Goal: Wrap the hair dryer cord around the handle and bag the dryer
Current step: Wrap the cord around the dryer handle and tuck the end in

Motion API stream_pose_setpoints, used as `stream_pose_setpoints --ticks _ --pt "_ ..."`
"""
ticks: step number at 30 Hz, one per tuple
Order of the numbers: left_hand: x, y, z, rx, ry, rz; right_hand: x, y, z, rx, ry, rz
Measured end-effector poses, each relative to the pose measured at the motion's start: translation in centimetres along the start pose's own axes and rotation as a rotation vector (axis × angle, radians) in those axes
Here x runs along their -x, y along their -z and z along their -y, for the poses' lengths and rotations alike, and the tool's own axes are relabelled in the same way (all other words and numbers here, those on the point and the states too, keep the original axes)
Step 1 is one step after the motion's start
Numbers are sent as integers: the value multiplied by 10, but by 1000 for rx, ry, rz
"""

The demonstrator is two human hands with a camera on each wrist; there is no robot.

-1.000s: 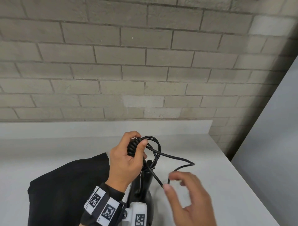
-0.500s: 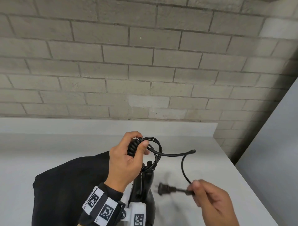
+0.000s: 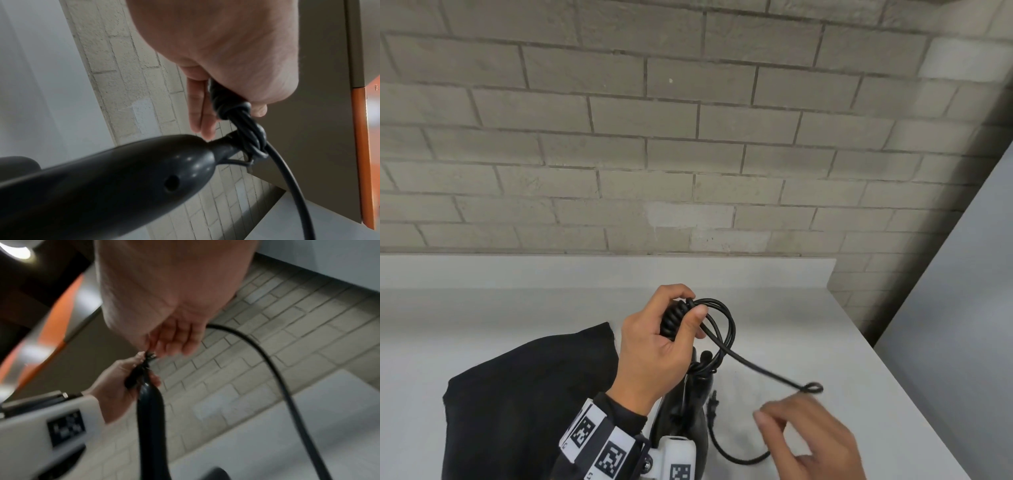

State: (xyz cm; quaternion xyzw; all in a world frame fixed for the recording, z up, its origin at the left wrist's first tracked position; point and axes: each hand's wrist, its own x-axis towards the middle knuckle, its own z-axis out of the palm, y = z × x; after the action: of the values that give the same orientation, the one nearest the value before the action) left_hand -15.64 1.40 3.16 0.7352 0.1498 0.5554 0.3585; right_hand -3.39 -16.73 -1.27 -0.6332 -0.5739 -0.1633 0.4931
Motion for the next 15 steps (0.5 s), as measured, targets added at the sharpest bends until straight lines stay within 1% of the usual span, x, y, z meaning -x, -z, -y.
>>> stream_pose_setpoints --ticks 1,2,3,4,7,8,10,12,13,15 --pt "1 -1 0 0 -4 5 -13 2 12 -12 37 -113" --pt "1 -1 -1 -1 -7 9 -23 3 20 8 61 -179" --pt "1 -2 -1 -4 -12 13 -31 4 25 48 64 -193" --pt "2 -2 -2 -9 -16 17 -38 4 27 76 42 -144" --pt "2 -3 -4 -23 -18 26 -46 -2 22 43 -96 167" --pt "2 -3 -4 -28 -12 27 -47 -5 21 28 -119 222" --pt "2 -1 -5 -36 4 26 -50 -6 22 36 -62 215" --pt "3 1 -6 -44 7 35 -59 2 29 107 65 172" --pt "3 2 -6 -53 -3 45 -65 6 32 126 119 150" --pt "4 2 -8 -64 -38 73 -80 15 37 105 173 113"
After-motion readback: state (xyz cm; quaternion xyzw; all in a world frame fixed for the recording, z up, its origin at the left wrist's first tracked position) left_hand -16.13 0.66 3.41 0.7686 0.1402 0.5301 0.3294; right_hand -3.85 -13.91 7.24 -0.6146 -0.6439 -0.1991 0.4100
